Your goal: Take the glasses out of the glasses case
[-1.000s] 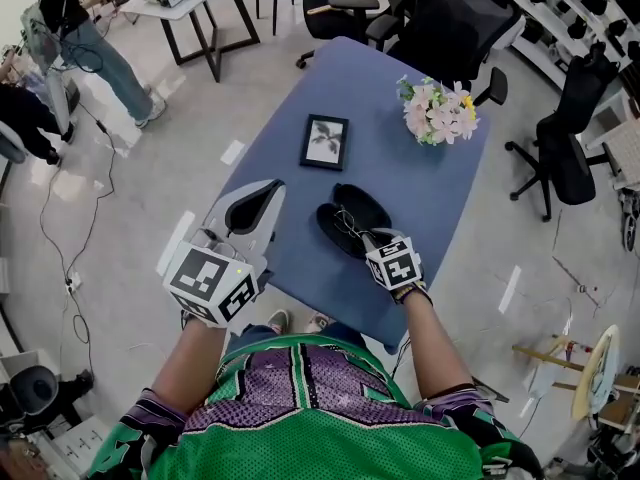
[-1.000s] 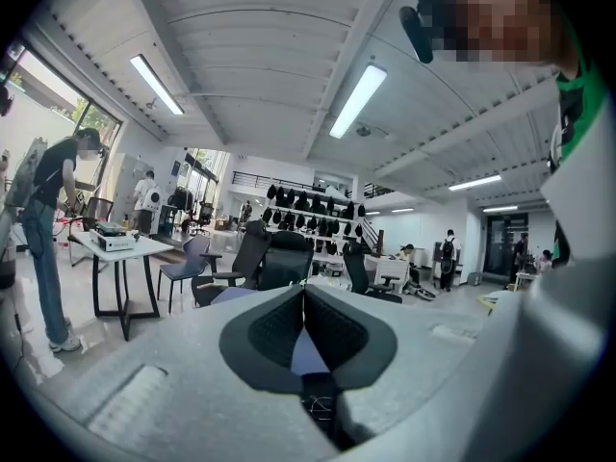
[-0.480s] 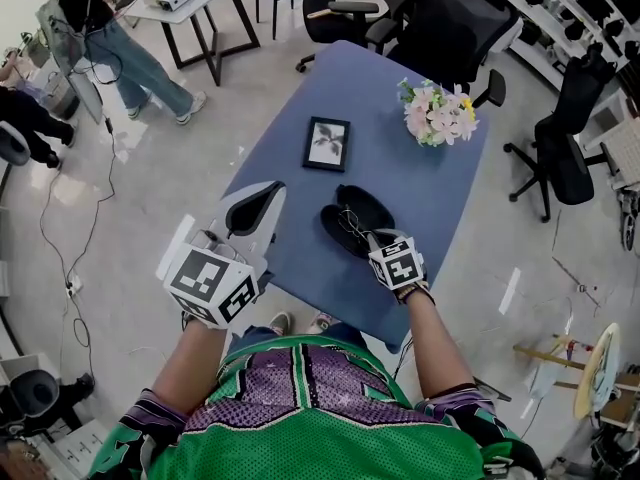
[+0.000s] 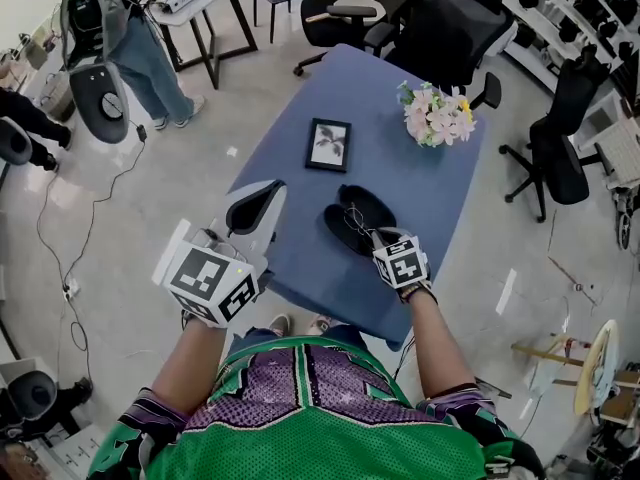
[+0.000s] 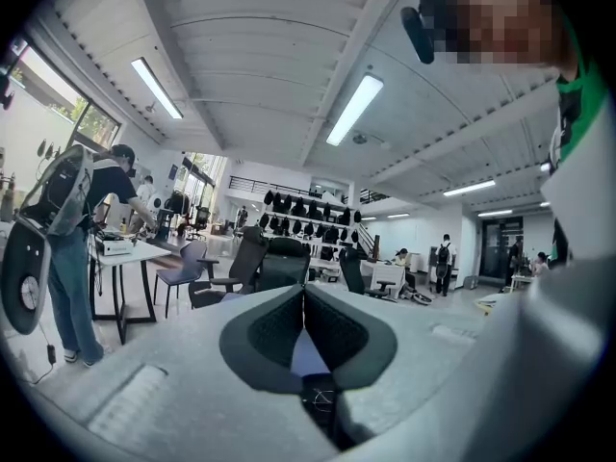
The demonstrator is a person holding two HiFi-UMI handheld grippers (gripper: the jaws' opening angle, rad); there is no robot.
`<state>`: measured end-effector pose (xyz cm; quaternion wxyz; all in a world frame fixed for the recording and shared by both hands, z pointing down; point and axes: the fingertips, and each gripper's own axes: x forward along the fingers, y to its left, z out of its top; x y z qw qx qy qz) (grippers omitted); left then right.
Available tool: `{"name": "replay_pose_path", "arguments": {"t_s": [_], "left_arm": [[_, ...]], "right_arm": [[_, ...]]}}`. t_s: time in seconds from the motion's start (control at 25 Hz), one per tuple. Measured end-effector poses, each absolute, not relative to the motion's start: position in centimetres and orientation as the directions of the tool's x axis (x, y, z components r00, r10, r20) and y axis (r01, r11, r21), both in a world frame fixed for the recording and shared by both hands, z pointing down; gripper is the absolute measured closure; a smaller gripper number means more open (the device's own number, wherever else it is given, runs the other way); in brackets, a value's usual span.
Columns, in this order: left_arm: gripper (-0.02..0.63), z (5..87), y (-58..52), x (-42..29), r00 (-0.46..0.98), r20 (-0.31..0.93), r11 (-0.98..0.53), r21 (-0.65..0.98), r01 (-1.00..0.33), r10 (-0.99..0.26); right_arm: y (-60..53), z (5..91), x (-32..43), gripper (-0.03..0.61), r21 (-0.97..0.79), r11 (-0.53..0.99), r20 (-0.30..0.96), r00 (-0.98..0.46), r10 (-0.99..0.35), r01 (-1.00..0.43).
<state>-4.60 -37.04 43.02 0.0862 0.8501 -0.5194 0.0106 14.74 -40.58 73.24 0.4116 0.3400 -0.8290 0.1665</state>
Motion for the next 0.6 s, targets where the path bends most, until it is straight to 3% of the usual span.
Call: {"name": "replay_pose_path", "arguments": {"t_s": [0.6], "left_arm": [[0.597,41.5,-34.0,-6.8,0.478,0.056,-0.466,0.148,-0.872,-0.877]], "right_arm": [[-40.2,69.1,15.4,0.571,0.024,0.614,0.741,-0.398,-0.541,-0.789]]}}
